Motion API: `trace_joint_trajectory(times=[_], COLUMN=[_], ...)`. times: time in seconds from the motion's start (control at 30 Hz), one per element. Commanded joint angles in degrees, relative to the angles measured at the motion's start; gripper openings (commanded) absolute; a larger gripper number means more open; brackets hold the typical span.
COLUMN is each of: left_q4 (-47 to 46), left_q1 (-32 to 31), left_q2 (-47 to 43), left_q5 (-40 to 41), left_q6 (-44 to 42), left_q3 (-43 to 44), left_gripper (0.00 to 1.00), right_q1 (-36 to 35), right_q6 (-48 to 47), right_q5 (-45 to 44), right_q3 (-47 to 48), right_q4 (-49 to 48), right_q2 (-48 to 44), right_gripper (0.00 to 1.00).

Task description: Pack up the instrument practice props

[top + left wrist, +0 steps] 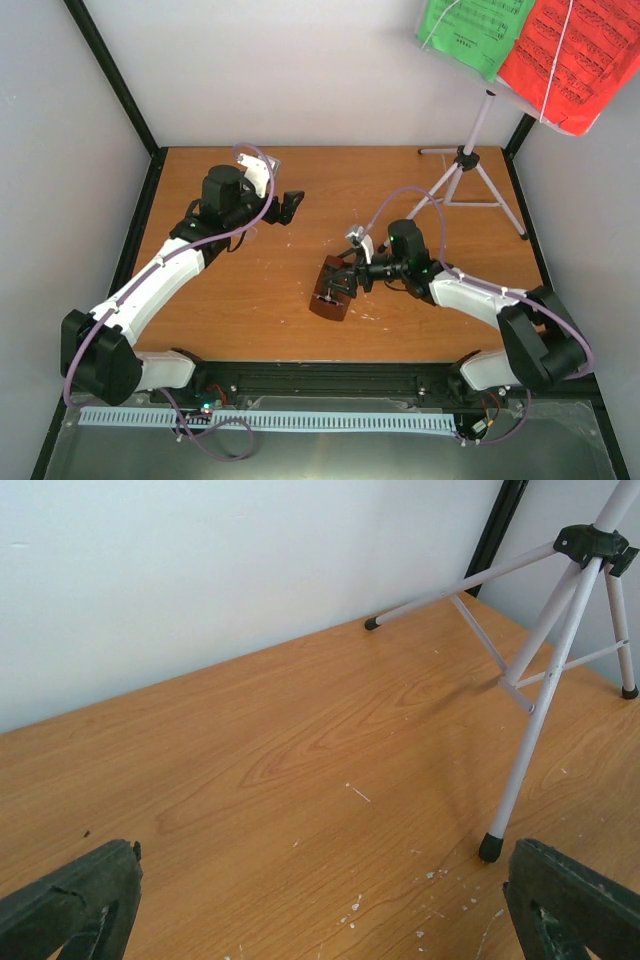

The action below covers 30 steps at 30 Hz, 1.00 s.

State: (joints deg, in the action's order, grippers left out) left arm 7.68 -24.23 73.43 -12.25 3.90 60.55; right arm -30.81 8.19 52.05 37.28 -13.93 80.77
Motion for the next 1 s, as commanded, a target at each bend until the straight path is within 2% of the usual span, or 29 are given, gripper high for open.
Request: trace_joint_trajectory(times=[0.0,0.27,0.57,0.7,0.97], left_q4=[-1.24,-0.87,-1.11,-1.32,-1.77], left_q1=[0.23,0.23,0.23,0.23,0.23], left_q2=[-0.83,-0.66,-0.1,0.26,-0.53], left_q5=[-0.75,-0.57,-0.78,-1.56,-1.71], left_q6=[-0.15,-0.46,-1.07,-1.56,-2.67], left_q3=[0.27,0.26,-0.24,-0.32,-0.6], left_gripper=[0.99,0.99,0.99,0.99,0.99], right_q1=[-3.27,-6.96,-9.02,-9.18,-9.18], right_q6=[0.6,-3.58,-10.61,-10.24,-7.15], right_q5=[-8.2,-16.9,-21.31,-24.06,-23.14], right_q3=[-3.79,-10.48,-13.29,-16.16,-18.96], right_q4=[-2.7,-15.94,-25.04,-33.39,-44.08], right_q2=[-4.3,-6.67,-3.06,-1.63,1.03], right_gripper=[1.0,1.0,1.0,1.0,0.96])
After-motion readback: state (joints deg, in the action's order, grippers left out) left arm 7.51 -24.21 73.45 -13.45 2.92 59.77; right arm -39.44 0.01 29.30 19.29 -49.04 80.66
